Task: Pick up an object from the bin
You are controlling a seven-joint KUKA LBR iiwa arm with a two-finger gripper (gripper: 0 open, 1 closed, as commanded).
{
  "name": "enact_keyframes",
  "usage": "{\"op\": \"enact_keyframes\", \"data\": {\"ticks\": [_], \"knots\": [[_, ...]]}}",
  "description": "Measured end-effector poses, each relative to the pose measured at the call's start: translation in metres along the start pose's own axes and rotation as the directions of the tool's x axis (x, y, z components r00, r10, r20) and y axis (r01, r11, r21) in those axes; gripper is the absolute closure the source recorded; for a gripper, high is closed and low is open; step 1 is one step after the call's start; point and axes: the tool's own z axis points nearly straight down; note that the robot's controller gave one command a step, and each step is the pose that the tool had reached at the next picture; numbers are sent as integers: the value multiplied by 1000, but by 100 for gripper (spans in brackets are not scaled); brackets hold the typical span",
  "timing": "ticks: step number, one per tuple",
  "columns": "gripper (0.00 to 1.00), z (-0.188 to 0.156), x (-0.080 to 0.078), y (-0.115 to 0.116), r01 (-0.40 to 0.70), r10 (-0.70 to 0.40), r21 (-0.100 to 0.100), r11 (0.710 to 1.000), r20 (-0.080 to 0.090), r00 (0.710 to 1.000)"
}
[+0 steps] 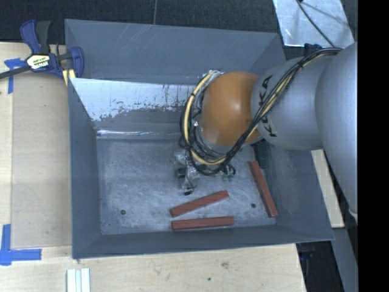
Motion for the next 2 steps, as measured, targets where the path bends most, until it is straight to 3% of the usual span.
{"op": "enact_keyframes", "data": {"ticks": [2], "knots": [[100, -78, -3, -1, -5, 5, 1, 1000, 1, 1000]]}}
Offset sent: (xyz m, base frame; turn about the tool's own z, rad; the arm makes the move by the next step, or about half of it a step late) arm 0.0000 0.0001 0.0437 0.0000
